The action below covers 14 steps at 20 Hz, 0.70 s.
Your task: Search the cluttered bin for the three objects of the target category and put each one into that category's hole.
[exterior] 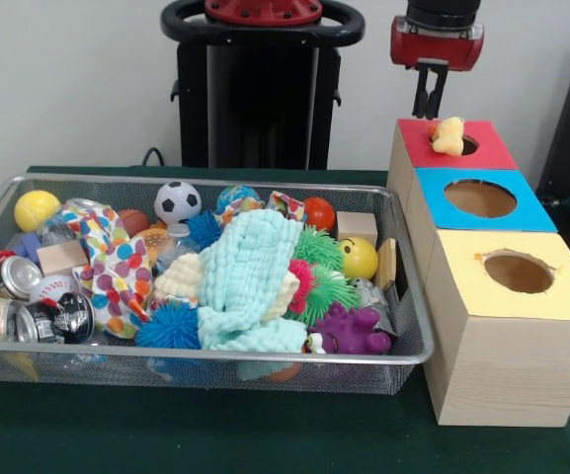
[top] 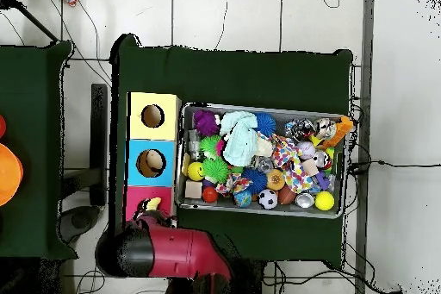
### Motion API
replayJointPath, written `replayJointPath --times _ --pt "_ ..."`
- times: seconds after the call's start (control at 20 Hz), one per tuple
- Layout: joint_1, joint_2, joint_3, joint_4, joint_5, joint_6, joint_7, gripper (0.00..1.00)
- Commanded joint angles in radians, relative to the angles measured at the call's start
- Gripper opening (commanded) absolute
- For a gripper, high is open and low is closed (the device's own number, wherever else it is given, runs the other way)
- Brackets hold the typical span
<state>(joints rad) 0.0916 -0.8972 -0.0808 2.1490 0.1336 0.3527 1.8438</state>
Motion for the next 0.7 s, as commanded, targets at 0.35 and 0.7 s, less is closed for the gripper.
replayJointPath --times 0.35,0.7 --pt "0.007 0.026 0.096 0.135 0.032 -0.149 0.199 0.00" --pt "0.031 0.004 0.100 0.099 0.071 -0.093 0.208 0.00"
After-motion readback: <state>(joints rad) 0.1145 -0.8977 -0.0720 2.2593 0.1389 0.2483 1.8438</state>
